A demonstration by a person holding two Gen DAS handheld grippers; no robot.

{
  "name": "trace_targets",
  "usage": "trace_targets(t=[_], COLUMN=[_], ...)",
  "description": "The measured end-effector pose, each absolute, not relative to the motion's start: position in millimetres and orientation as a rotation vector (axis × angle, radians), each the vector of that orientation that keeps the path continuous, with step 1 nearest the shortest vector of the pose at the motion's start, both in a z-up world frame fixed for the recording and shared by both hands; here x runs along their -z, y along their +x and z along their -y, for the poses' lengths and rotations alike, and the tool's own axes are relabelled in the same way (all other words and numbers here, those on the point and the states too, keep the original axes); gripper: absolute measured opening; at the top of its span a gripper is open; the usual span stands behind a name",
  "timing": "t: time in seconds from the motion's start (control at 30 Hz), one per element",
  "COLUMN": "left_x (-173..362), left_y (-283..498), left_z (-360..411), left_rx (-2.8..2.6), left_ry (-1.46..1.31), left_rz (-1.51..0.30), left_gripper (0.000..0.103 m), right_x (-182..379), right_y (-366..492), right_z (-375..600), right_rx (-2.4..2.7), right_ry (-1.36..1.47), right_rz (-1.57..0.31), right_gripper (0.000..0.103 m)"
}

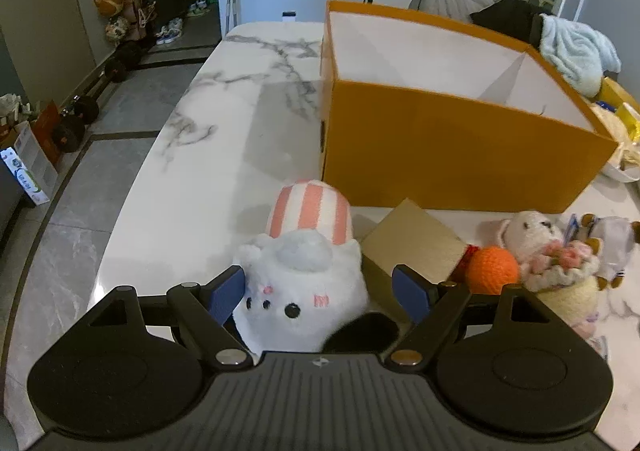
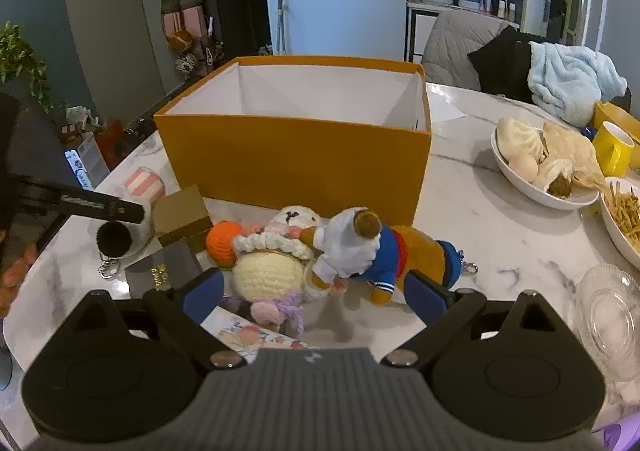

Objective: Organize objects
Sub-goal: 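Grasp the white plush with the left tool while the right tool grasps the Donald Duck plush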

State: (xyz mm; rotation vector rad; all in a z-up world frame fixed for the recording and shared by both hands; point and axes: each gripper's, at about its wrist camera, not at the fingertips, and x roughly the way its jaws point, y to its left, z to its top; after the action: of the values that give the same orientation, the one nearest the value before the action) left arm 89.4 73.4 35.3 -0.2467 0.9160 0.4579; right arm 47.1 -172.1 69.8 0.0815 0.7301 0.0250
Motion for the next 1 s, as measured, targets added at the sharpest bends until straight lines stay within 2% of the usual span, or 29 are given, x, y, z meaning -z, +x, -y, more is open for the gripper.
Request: trace_targets(t=[0.5,1.0], left_x=[6,7], left_y=[94,93], left_z=[-67,-73], left_rx=[-0.521,-0.503], left_ry=[-0.111,-0.206], left_rz=[-0.93,-0.909], left_gripper=[0.098,0.103], right_x=[-48,-25], right_y=[63,102], right_z=[196,202], right_rx=[0.003,0.187], right_ry=[0.132,0.14], right_rz=[-0.702,-0.687], right_gripper=[0.098,0.098])
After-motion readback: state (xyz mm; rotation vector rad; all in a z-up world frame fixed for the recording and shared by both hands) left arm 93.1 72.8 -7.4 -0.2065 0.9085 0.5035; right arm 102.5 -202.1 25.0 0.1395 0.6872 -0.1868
